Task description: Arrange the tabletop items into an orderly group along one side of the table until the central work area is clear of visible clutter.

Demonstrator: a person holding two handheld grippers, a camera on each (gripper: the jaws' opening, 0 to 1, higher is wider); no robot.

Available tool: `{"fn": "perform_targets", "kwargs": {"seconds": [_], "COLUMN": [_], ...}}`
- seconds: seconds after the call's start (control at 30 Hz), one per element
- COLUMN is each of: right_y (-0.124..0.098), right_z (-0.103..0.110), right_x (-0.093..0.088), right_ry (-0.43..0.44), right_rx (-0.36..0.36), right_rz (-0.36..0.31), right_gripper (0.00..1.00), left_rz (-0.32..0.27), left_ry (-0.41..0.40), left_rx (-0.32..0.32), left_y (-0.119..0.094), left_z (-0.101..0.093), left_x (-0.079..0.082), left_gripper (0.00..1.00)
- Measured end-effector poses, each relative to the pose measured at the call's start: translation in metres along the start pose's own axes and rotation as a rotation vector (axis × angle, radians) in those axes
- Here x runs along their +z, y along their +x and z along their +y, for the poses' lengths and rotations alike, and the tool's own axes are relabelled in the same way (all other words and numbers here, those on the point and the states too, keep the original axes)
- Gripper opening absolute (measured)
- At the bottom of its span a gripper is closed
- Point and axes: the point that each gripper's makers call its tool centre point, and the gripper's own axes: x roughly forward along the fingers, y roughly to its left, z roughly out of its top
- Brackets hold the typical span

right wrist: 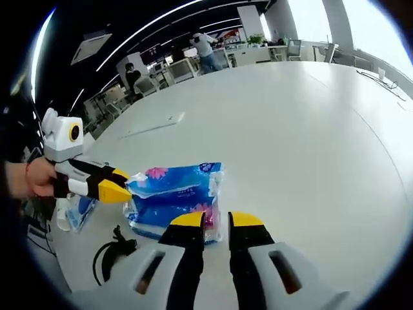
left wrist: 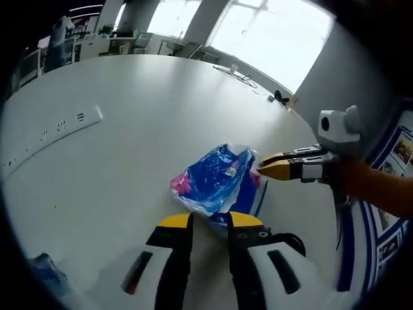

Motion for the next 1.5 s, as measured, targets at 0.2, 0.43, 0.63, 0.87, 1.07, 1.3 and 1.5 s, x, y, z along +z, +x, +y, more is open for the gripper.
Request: {"fn": "perform_targets", "kwargs": {"seconds": [0.2, 0.43, 0.63, 0.87, 1.07, 1.3, 1.5], "right_y": [-0.001, -0.005, -0.009, -0.014, -0.019, -0.026, -0.032], "right_z": [0.001, 0.002, 0.003, 0.004, 0.008, 0.015, 0.021], "right_x": [0.0, 0.003, 0.007, 0.012, 0.016, 0.022, 0.026], "right_ry": [0.003, 0.004, 0.006, 0.008, 0.005, 0.008, 0.013], "right_rx": [0.001, -0.009, -0.018, -0.026, -0.027, -0.024, -0.025], "right_rz": [0.0, -0.007, -0.025, -0.039, -0.05, -0.07, -0.084], "right_gripper": [0.16, 0.17, 0.21, 0.22, 0.23, 0.26, 0.27], "left_rz": [-0.01, -0.02, -0.031, -0.046, -0.058, -0.067, -0.087], "left_ry": [-0.002, -0.006, -0.007, 0.001, 0.007, 0.018, 0.027], "left_rx": [0.001, -0.002, -0.007, -0.008, -0.006, -0.014, -0.019], "left_y": [-0.003, -0.009, -0.015, -0.022, -0.03, -0.039, -0.051], "left_z": [0.0, -0.002, -0.006, -0.008, -0.01, -0.015, -0.019], "left_x": [0.004, 0.008, 0.012, 0.018, 0.023, 0.027, 0.034], "left_gripper": [0.23, 0.3, 0.33, 0.37, 0.41, 0.45, 0.49]}}
